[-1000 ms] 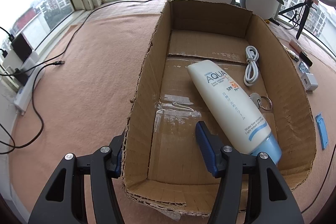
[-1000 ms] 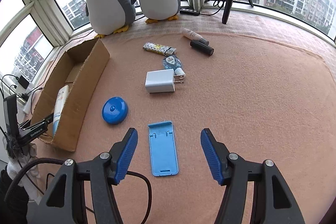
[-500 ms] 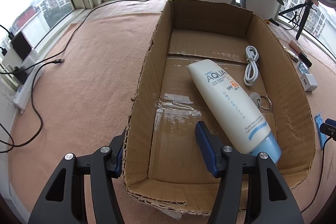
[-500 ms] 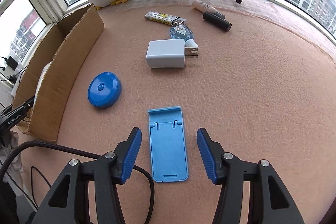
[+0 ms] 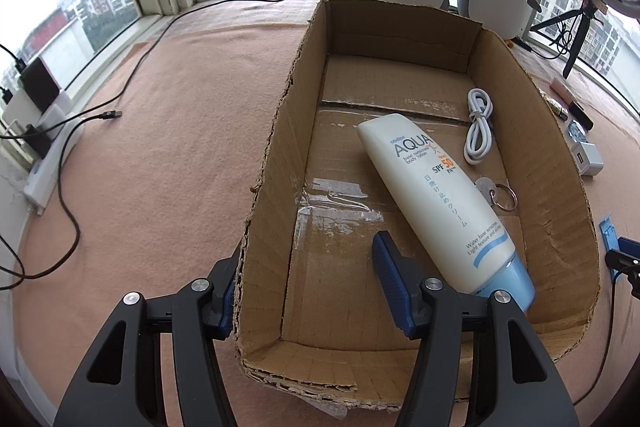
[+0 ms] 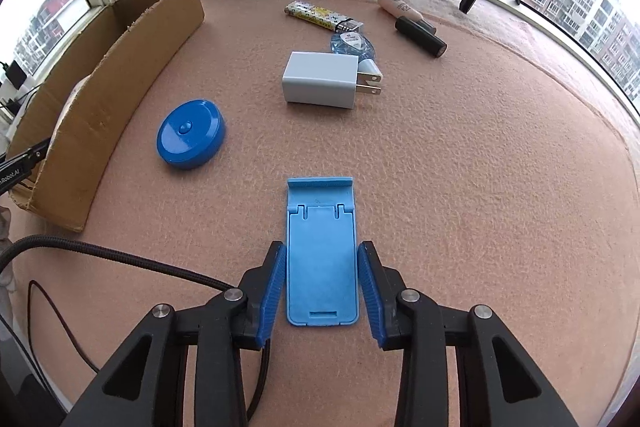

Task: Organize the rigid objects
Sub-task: 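Close the right gripper on the blue phone stand, then carry the phone stand over the box and open the right gripper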

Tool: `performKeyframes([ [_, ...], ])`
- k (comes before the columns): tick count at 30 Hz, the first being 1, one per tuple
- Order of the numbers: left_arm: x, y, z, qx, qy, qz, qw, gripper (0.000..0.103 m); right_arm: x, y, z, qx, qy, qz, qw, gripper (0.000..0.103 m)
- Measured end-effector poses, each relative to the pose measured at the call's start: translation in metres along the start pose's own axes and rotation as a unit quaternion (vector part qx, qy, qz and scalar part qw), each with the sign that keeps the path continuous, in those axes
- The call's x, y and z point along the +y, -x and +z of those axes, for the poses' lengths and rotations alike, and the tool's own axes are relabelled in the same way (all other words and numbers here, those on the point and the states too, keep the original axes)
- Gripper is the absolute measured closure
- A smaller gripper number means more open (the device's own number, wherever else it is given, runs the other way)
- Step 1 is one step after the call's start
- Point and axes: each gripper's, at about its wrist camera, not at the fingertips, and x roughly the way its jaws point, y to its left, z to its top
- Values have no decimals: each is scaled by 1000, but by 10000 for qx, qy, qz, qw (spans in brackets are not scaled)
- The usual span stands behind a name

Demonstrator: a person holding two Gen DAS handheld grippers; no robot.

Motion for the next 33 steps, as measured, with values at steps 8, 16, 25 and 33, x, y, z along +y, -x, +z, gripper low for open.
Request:
performKeyframes([
  [8, 0, 0, 0, 1, 4, -2, 10000, 44, -8, -5, 12, -160, -182, -12, 9997, 70],
  [16, 1, 0, 0, 3, 23, -3, 10000, 44, -14, -1, 24, -450, -512, 215, 9974, 70],
  [25, 1, 0, 1, -9, 45, 18, 10000, 44, 0, 31, 43, -960, -384, 350, 9940, 70],
  [33, 2, -1, 2, -28, 85, 16, 10000, 44, 35, 52, 69, -1262, -76, 687, 9896, 70],
])
